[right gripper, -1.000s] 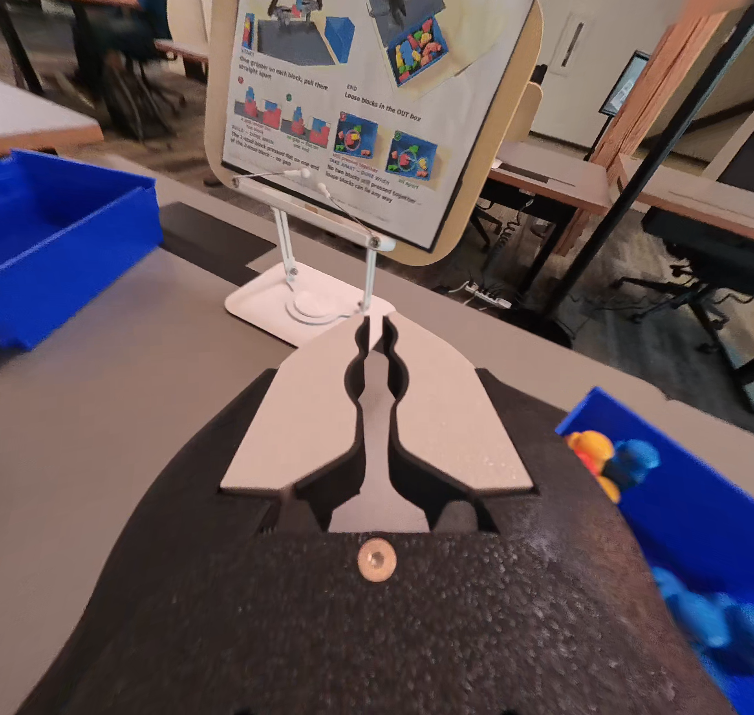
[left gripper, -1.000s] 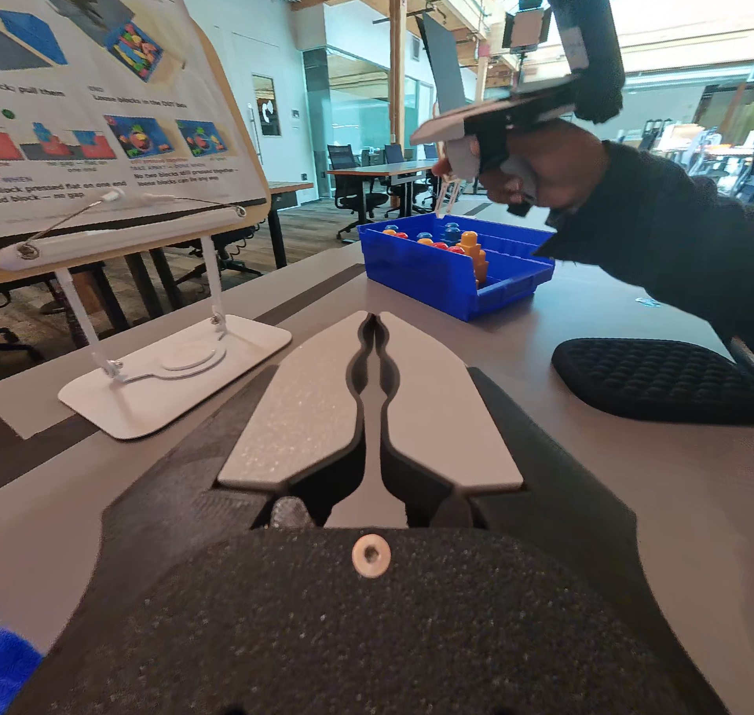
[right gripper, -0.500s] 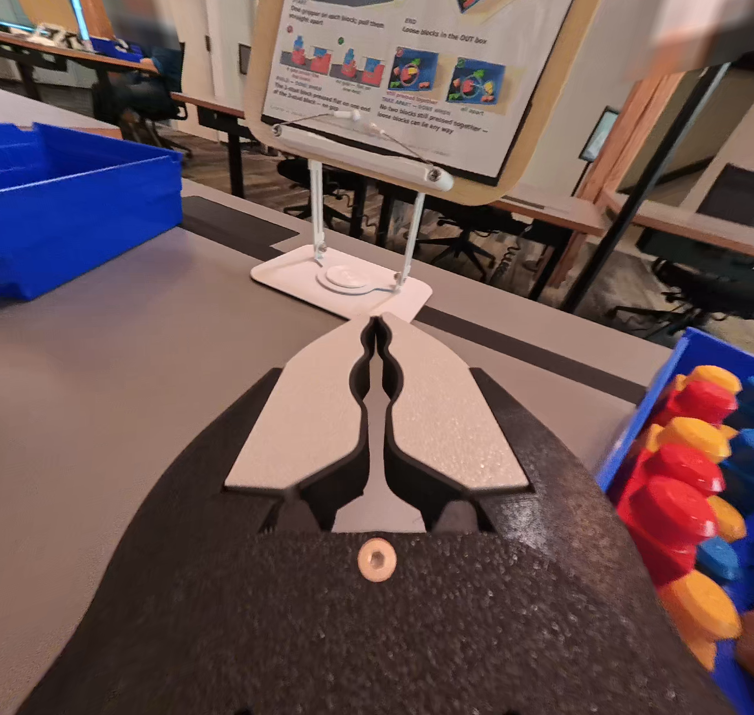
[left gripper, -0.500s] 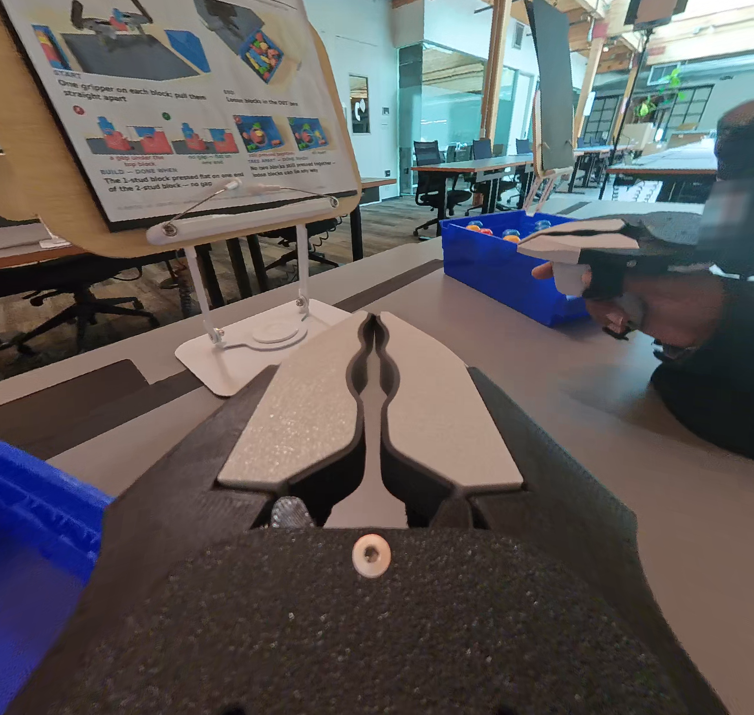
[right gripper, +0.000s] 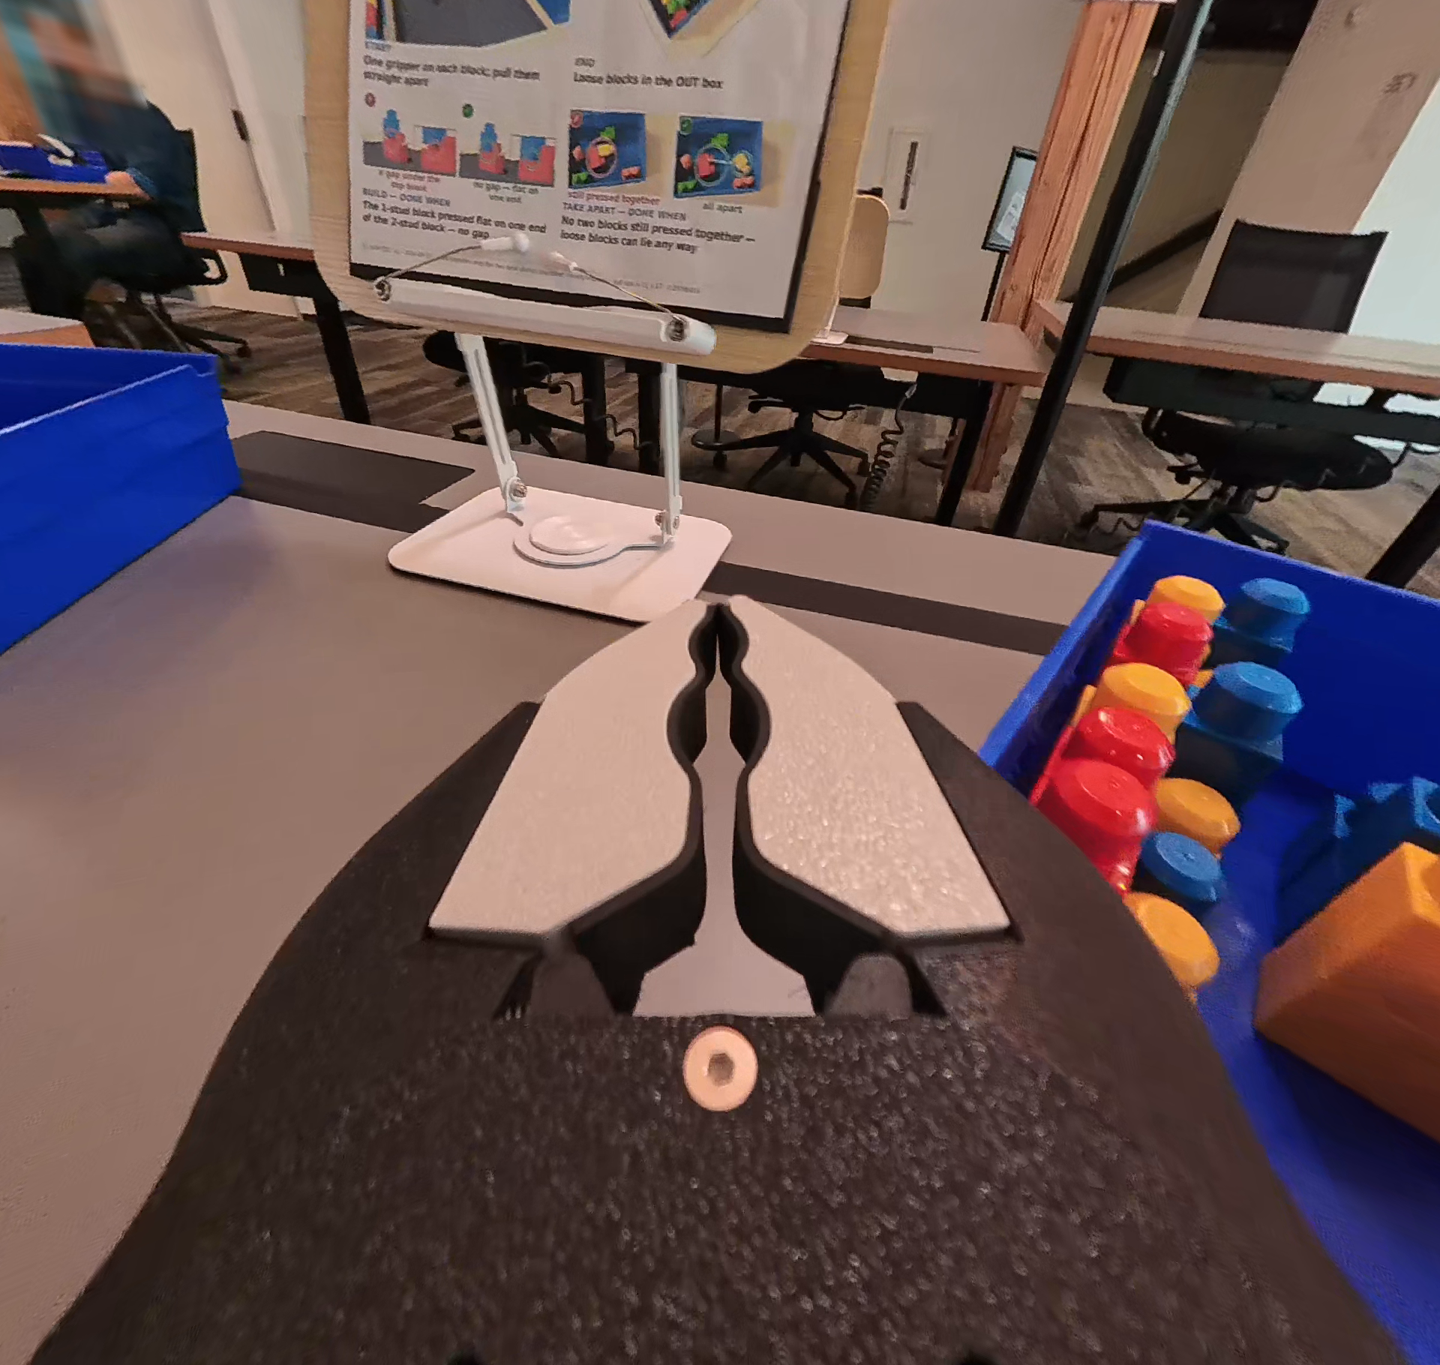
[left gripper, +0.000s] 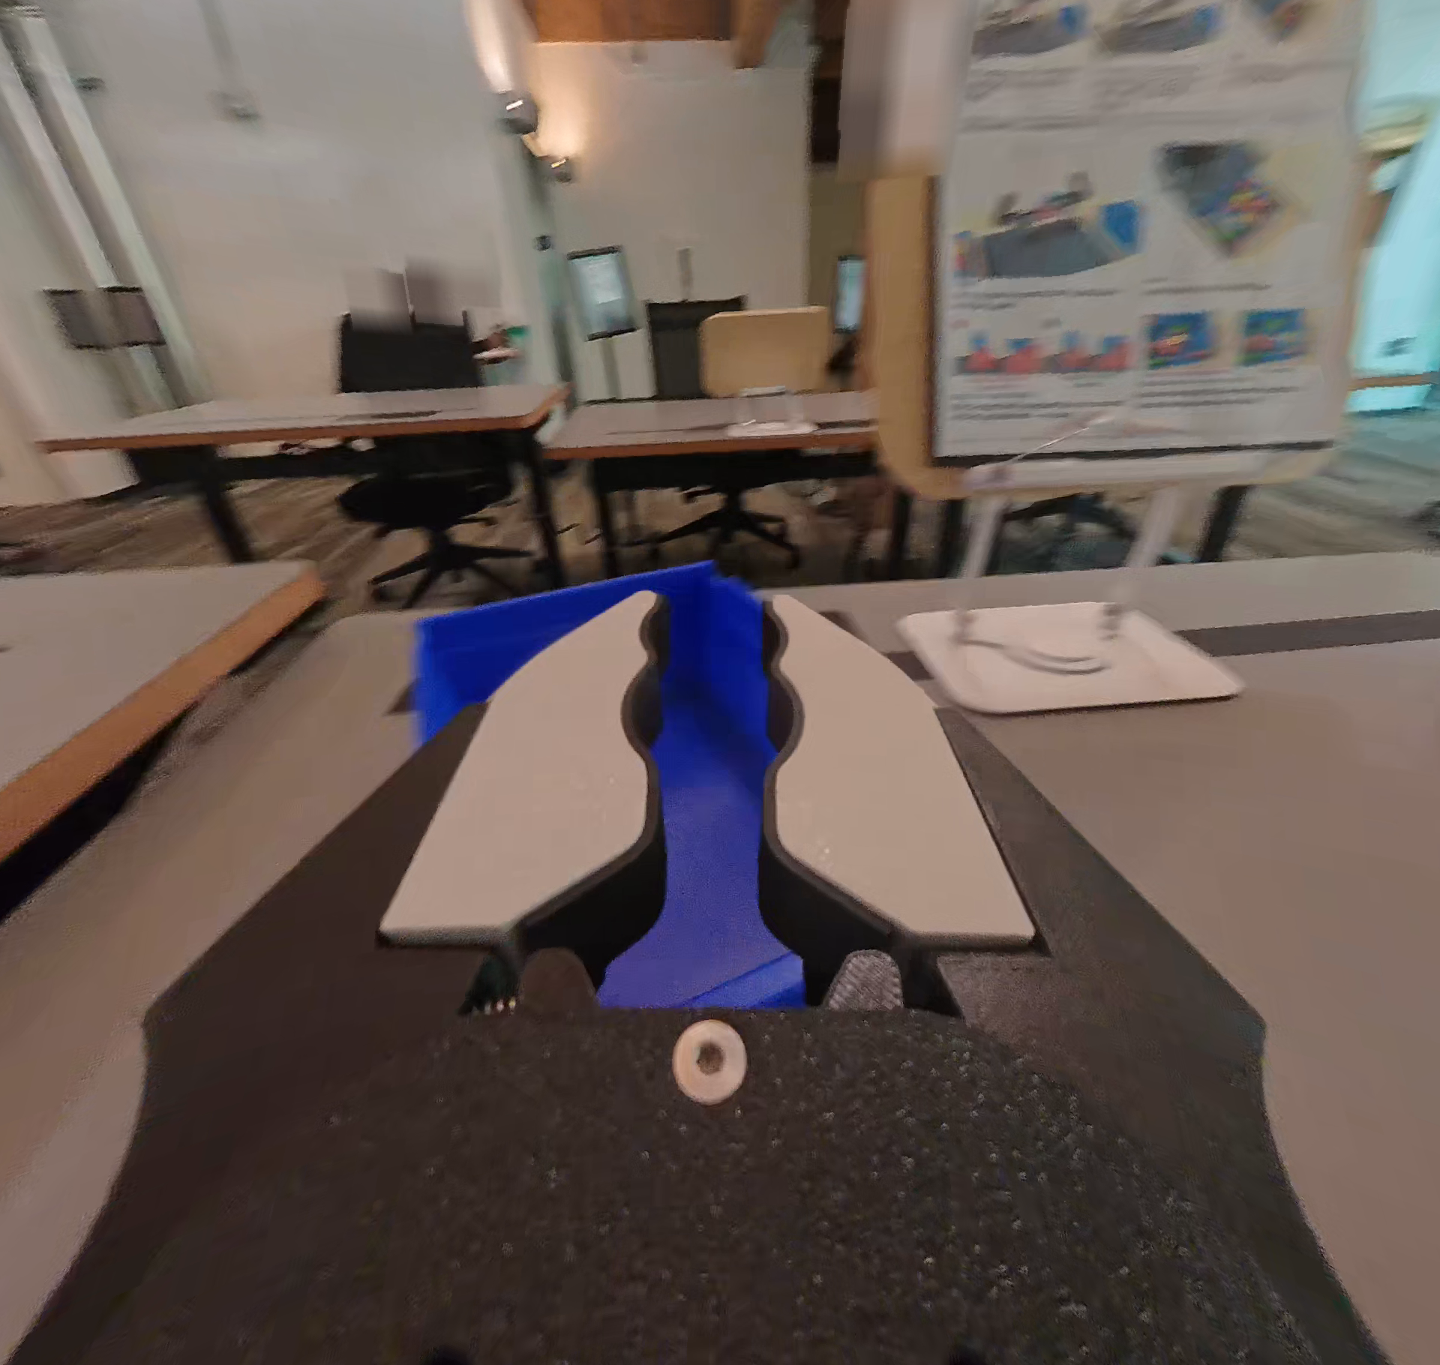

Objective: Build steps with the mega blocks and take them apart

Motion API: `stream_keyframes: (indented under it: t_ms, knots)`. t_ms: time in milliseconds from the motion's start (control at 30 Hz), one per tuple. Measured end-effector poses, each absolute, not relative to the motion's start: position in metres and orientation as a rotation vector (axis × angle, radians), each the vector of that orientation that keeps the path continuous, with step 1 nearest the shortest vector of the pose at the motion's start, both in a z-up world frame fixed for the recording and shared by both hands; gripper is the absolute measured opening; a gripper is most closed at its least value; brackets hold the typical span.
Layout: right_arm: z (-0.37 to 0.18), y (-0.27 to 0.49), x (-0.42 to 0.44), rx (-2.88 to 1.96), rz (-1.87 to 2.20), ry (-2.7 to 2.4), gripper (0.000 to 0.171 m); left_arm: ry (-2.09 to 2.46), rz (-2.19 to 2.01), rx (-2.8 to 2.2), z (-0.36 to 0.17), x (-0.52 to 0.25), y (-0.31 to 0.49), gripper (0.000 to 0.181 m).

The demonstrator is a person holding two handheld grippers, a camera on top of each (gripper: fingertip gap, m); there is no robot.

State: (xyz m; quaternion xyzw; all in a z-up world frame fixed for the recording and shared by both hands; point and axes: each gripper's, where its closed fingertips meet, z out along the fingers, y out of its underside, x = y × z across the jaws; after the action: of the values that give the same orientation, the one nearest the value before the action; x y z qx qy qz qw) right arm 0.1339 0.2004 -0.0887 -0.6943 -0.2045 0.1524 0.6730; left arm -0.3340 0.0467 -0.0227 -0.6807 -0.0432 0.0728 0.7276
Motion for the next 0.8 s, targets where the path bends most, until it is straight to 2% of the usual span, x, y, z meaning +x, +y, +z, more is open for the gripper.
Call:
stream_keyframes:
  t_ms: [167, 367, 500, 600, 800]
  knots:
    - [-0.092, 0.197, 0.151, -1.579, 0.387, -0.409, 0.0, -0.241, 0.268, -1.693, -0.076, -0.408, 0.015, 0.046]
    - [-0.094, 0.197, 0.155, -1.573, 0.364, -0.417, 0.0, -0.229, 0.2, -1.846, -0.142, -0.421, 0.04, 0.06]
    - [-0.098, 0.197, 0.153, -1.579, 0.359, -0.438, 0.0, -0.256, 0.125, -1.906, -0.162, -0.423, 0.054, 0.046]
    - [-0.099, 0.197, 0.152, -1.584, 0.369, -0.441, 0.0, -0.314, 0.13, -1.919, -0.162, -0.431, 0.053, 0.017]
    - [-0.1, 0.196, 0.149, -1.585, 0.374, -0.463, 0.0, -0.344, 0.127, -1.919, -0.158, -0.434, 0.053, 0.006]
